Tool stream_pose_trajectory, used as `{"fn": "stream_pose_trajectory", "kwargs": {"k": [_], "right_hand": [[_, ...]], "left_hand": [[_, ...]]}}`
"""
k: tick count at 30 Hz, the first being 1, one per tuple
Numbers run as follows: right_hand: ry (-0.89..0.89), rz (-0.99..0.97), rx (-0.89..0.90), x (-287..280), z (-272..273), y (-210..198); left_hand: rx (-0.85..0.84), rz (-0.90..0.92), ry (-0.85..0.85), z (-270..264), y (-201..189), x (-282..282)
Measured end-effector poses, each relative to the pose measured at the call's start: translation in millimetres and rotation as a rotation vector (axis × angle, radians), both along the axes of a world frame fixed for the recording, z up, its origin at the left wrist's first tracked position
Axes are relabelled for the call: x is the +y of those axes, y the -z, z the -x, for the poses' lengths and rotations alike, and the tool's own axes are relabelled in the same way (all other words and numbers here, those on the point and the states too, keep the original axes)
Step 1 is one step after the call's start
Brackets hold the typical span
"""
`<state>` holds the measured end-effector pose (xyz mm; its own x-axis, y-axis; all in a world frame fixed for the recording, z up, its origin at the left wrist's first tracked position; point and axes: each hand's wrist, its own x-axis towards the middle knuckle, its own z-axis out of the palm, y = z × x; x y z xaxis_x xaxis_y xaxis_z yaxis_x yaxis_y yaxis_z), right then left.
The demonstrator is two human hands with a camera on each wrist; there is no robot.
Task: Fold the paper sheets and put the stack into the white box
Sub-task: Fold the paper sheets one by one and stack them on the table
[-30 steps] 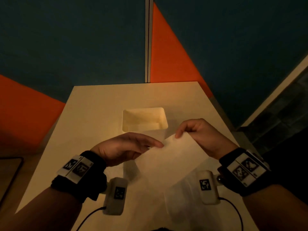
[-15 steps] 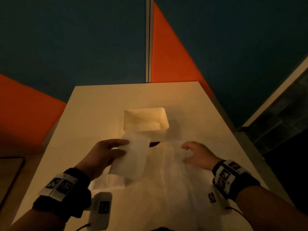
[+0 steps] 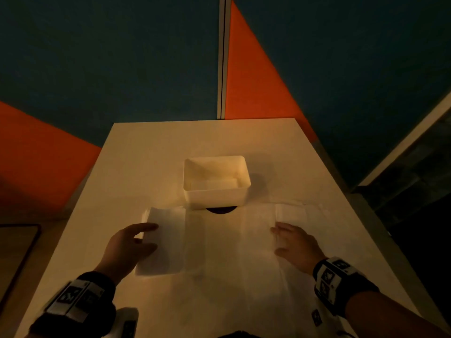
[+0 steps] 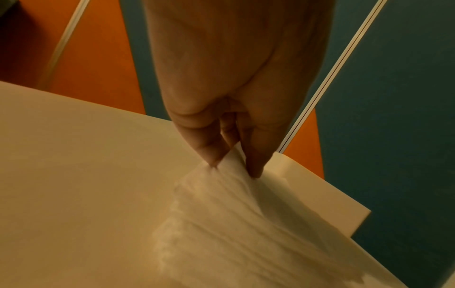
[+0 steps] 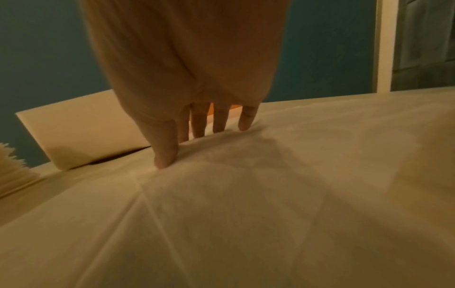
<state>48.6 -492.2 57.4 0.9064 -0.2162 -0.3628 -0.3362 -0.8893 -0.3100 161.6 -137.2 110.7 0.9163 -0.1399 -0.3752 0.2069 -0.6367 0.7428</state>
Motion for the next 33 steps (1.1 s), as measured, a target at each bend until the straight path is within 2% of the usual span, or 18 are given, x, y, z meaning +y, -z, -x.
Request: {"fn": "stream_pose_trajectory", "kwargs": {"k": [6,11,16,18,21,26,28,30,33], "right_hand": [[-0.052,-0.005,-0.05,-2.8,3.0,4.2],[-0.02,-0.046,-0.182,-5.8,6.8,11.2],[0.146,-0.088,-0.29,-4.7,0.7,-8.4],[0.199,-0.153,-0.345,-3.9,-6.8,-24.2],[0.236,-0.276,-0.471,5.1,-20.2,-53.7],[0.161,-0.435,-0.657,43.9,-39.0,-98.9],[0.091,-0.494,-0.737,63.5,-42.0,-112.9],[0.034,-0.561,-0.747,82.8,-41.7,-125.5],[-0.133,-0.577,-0.667,99.4,-41.7,-135.6]], "left_hand": [[-0.055,-0.001,-0.037,-0.6,7.5,4.5],[-0.098,-0.026,-0.011,-0.6,10.6,4.3],[-0.266,-0.287,0.1,-3.5,12.1,2.3],[-0.315,-0.29,0.123,-2.8,4.3,-10.1],[-0.3,-0.044,0.185,0.3,-14.7,-41.5],[0.104,0.486,0.299,9.2,-45.2,-95.6],[0.262,0.705,0.281,12.6,-53.7,-112.5],[0.328,0.852,0.303,15.0,-60.6,-126.0],[0.328,1.045,0.281,18.5,-73.7,-134.9]]}}
